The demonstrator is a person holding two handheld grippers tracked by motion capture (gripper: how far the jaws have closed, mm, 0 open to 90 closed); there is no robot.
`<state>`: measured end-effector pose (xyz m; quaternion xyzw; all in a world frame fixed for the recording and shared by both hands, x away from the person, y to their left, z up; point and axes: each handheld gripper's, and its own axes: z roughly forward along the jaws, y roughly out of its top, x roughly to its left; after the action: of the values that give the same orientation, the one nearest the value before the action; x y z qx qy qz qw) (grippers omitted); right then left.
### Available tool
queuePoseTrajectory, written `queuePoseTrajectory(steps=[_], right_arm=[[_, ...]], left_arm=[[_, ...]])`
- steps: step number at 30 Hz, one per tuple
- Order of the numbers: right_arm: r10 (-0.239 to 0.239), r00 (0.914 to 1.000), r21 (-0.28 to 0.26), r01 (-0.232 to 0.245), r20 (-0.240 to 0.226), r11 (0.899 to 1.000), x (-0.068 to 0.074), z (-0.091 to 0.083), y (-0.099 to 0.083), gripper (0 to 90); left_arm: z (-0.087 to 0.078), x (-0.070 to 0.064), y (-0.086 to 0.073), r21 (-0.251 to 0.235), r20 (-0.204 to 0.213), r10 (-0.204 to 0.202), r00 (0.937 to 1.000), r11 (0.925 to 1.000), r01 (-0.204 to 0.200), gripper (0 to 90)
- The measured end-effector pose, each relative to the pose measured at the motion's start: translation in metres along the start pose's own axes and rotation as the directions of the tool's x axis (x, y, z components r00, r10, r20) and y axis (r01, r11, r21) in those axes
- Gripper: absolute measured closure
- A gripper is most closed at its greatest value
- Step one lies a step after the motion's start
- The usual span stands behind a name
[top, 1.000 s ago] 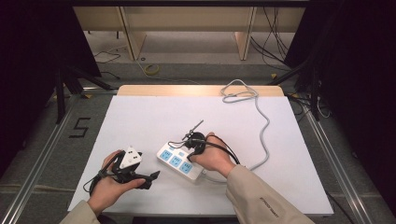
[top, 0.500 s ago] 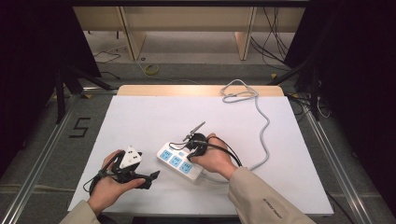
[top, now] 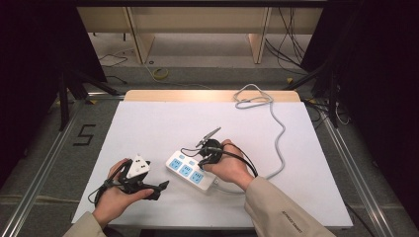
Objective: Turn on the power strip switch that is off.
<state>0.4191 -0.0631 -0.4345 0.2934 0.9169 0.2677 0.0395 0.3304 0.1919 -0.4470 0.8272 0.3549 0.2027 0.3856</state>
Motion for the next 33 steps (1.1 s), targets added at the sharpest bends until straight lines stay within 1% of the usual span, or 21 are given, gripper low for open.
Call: queuePoseTrajectory(steps=[7, 9, 11, 16, 18, 21, 25, 33], right_arm=[[0.003, 1.0000, -0.015, -0.003, -0.003, 1.000, -0.001, -0.005, -0.002, 81.1], [-0.003, 1.0000, -0.025, 0.003, -0.003, 1.000, -0.002, -0.006, -0.003, 80.0], [0.005, 1.0000, -0.029, -0.005, -0.001, 1.000, -0.002, -0.008, -0.004, 78.7], [-0.004, 1.0000, -0.046, 0.003, -0.004, 0.999, -0.004, -0.013, -0.008, 74.4], [-0.010, 0.9999, -0.053, 0.010, 0.003, 0.999, -0.005, -0.015, -0.010, 73.0], [-0.012, 0.9999, -0.063, 0.012, 0.002, 0.998, -0.006, -0.019, -0.012, 70.5], [-0.001, 1.0000, -0.076, 0.001, 0.001, 0.997, -0.008, -0.024, -0.017, 67.0], [0.021, 0.9998, -0.099, -0.021, 0.004, 0.995, -0.013, -0.033, -0.028, 62.7]], left_arm=[[0.000, 0.000, 0.000, 0.000, -0.001, -0.003, 1.0000, 1.0000, 0.003, 8.6], [0.000, 0.000, 0.000, -0.002, -0.001, -0.004, 1.0000, 1.0000, 0.004, 8.6], [0.000, 0.000, 0.000, -0.001, -0.001, -0.004, 1.0000, 1.0000, 0.004, 8.7], [0.000, 0.000, 0.000, 0.001, -0.001, -0.003, 1.0000, 1.0000, 0.003, 8.7], [0.000, 0.000, 0.000, 0.001, -0.002, -0.004, 1.0000, 1.0000, 0.004, 8.7], [0.000, 0.000, 0.000, 0.002, -0.003, -0.005, 1.0000, 1.0000, 0.005, 8.7], [0.000, 0.000, 0.000, 0.000, -0.003, -0.006, 1.0000, 1.0000, 0.006, 8.7], [0.000, 0.001, -0.001, 0.003, -0.004, -0.007, 1.0000, 1.0000, 0.007, 8.8]])
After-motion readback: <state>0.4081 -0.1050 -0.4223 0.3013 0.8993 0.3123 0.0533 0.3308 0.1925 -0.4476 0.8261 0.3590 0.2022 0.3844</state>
